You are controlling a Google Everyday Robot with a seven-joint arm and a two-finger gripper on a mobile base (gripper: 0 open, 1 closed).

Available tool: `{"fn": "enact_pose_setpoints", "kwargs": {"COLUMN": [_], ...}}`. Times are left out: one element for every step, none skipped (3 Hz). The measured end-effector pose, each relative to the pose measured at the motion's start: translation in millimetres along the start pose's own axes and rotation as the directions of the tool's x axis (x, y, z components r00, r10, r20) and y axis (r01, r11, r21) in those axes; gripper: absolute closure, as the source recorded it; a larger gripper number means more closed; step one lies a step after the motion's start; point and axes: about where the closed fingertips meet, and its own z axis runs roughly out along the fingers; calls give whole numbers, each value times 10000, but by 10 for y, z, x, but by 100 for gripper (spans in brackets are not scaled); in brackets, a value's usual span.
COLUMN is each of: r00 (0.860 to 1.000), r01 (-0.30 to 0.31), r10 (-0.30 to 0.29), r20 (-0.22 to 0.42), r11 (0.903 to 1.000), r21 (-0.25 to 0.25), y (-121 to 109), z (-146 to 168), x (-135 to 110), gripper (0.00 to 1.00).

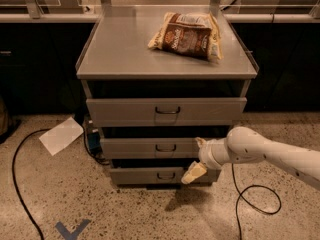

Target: Open middle drawer

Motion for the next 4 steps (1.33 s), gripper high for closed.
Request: {"fn": "enact_pose_setpoints", "kwargs": {"r00": [10000, 9996, 9983, 9967], "r01": [-81, -284, -580, -805], "r10": [81, 284, 580, 787], "r20": [4, -1, -21, -218], "r11": [9999, 9988, 9959, 9917], "r21": [-130, -410, -693, -1004], "y": [-192, -442, -581, -551], "z": [173, 445, 678, 797], "x": [2, 38, 125, 250], "gripper": [0, 0, 0, 0]}}
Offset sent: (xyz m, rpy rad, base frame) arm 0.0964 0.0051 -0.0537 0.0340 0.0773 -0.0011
